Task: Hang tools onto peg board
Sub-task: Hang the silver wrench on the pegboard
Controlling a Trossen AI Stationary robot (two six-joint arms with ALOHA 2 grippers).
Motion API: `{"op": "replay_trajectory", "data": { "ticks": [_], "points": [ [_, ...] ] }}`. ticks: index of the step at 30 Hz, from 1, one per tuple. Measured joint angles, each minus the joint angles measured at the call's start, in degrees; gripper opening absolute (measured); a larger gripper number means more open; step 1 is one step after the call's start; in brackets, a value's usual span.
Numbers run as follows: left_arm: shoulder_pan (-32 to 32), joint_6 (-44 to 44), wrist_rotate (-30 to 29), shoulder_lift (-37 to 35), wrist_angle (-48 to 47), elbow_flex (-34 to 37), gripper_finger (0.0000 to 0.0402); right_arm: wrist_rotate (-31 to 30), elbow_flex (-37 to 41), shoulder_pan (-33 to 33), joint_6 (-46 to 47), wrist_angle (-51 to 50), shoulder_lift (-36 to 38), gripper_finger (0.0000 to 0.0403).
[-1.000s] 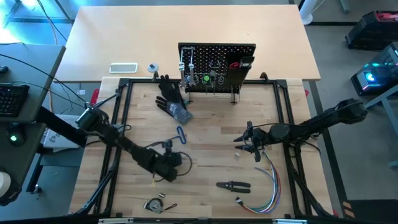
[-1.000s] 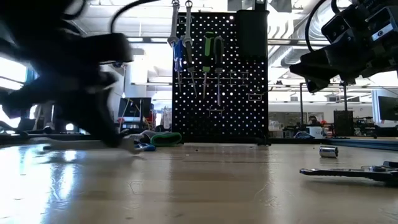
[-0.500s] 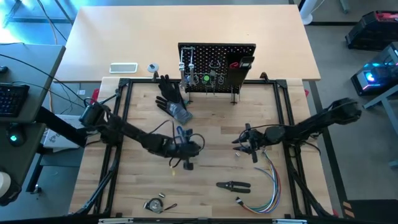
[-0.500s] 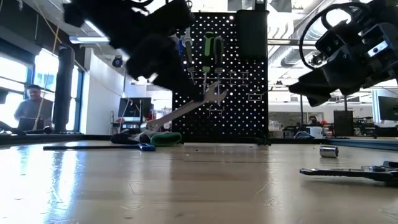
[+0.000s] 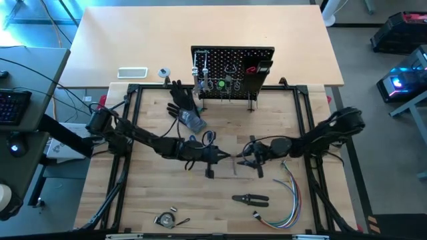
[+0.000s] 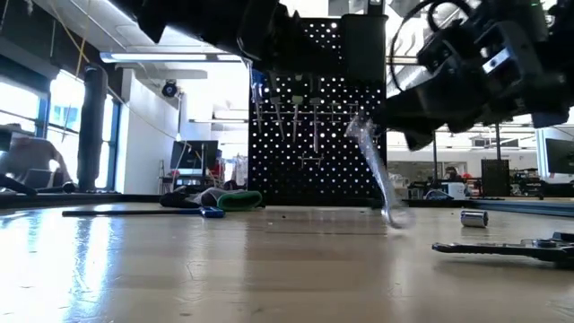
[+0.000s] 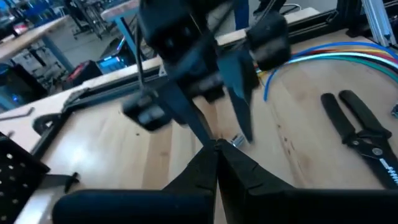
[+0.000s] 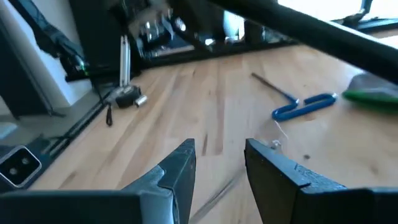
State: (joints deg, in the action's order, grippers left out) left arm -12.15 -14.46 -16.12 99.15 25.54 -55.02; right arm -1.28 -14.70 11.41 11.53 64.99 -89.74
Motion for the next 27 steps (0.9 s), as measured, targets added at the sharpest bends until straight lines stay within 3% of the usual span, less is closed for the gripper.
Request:
{"op": "replay_trajectory", "data": {
  "ticks": [9,13,17,21,27],
  "points": [
    [1.33,0.67,1.57,-0.48,-7.9,-0.52,0.0,-3.51,-4.81,-0.53,2.2,-7.72,-8.47,0.0134],
    [1.73,-0.73,11.55,-0.38,-14.9,-0.52,0.0,0.81,-6.27,0.09,1.7,-11.44,-8.94,0.0134],
    [1.75,-2.99,15.09,1.69,-18.04,-0.44,0.0003,3.51,-10.62,1.8,1.95,-21.45,-8.94,0.0134],
    [1.25,-6.98,17.98,4.87,-15.91,-0.44,0.0037,3.02,-17.2,4.83,1.23,-35.72,-8.94,0.0134],
    [1.49,-6.84,18.2,9.62,-10.18,-0.44,0.0127,-3.59,-22.58,7.74,3.61,-45.53,-8.94,0.0134]
  ]
}}
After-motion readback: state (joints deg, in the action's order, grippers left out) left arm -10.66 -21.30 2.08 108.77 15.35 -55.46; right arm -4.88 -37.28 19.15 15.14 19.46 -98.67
